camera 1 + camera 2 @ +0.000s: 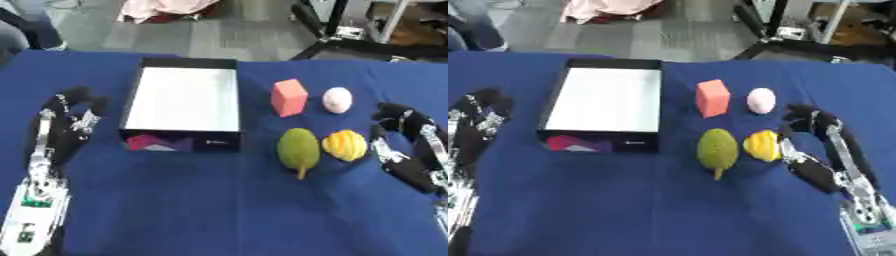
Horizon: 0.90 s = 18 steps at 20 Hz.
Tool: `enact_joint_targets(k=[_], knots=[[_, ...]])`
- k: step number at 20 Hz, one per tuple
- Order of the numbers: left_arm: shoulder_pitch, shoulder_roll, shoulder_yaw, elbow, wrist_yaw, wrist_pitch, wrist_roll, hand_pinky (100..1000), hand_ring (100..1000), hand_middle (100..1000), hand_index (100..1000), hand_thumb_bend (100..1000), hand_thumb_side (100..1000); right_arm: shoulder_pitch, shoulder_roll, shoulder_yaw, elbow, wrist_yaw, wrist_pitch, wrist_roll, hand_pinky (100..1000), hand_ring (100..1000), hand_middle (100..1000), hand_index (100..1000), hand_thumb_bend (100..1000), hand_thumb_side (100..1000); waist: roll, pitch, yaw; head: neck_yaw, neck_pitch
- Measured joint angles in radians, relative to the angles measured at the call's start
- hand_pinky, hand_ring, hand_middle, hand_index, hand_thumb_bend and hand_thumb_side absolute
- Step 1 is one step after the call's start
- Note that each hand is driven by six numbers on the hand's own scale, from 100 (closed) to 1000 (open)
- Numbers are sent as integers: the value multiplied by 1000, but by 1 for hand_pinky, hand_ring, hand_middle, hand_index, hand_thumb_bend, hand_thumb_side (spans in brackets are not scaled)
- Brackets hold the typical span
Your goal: Pick up objects on the table and place them in the box.
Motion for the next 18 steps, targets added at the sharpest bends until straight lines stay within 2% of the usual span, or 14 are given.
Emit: enact_joint_targets(k=[2, 3, 4, 8, 14, 18], knots=[[0, 2, -1, 3, 0, 0, -2, 639, 860, 627, 745, 759, 609, -43, -30, 17, 60, 10, -9, 64, 787, 737, 749, 889, 100, 550, 0, -3, 2, -3, 0], [0, 3, -3, 3, 0, 0, -3, 639, 860, 627, 745, 759, 609, -64, -42, 25, 93, 25, -14, 97, 802, 759, 764, 901, 100, 533, 0, -3, 3, -4, 0], [0, 4, -5, 4, 0, 0, -4, 639, 860, 627, 745, 759, 609, -85, -52, 32, 126, 47, -21, 129, 808, 767, 772, 904, 100, 572, 0, -3, 5, -4, 0], [1, 4, -6, 4, 0, 0, -6, 639, 861, 627, 745, 760, 609, -157, -62, 46, 245, 176, -60, 221, 847, 814, 810, 928, 100, 601, 0, -7, 8, -8, 0], [2, 4, -6, 4, 0, -1, -10, 639, 861, 628, 745, 761, 610, -228, -62, 48, 344, 380, -118, 292, 891, 864, 856, 956, 100, 564, 0, -8, 11, -12, 0], [2, 4, -7, 4, 0, -1, -10, 639, 862, 628, 745, 762, 610, -253, -63, 42, 381, 497, -149, 316, 908, 878, 859, 961, 100, 613, 0, -8, 12, -13, 0]])
